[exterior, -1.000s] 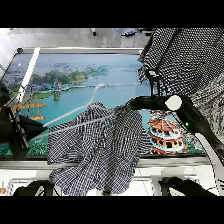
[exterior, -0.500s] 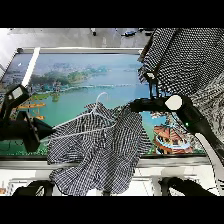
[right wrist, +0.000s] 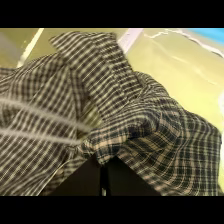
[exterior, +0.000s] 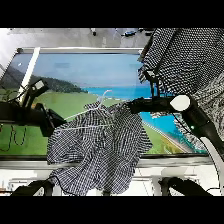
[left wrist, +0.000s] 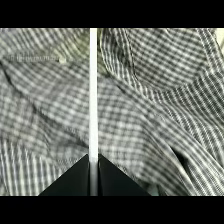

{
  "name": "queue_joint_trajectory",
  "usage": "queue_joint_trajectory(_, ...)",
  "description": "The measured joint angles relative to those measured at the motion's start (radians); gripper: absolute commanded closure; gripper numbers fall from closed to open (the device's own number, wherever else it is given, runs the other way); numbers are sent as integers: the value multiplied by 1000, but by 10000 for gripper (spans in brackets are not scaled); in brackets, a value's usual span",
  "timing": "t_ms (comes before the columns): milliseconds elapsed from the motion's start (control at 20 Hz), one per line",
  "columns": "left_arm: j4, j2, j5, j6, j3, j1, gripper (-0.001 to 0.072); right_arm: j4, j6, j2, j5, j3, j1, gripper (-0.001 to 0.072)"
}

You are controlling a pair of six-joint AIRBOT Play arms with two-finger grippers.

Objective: Fold the clothes and pants, and hang the long-sleeved shirts on hangers.

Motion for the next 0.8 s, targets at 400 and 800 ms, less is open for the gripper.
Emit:
queue_joint_trajectory(400,-189,1,-85,172,0,-40,673,87,-255,40,220,0,0,677)
queue_joint_trajectory(800,-448,-106,-6,348,-52,-43,674,203,-450,110,312,0,0,673)
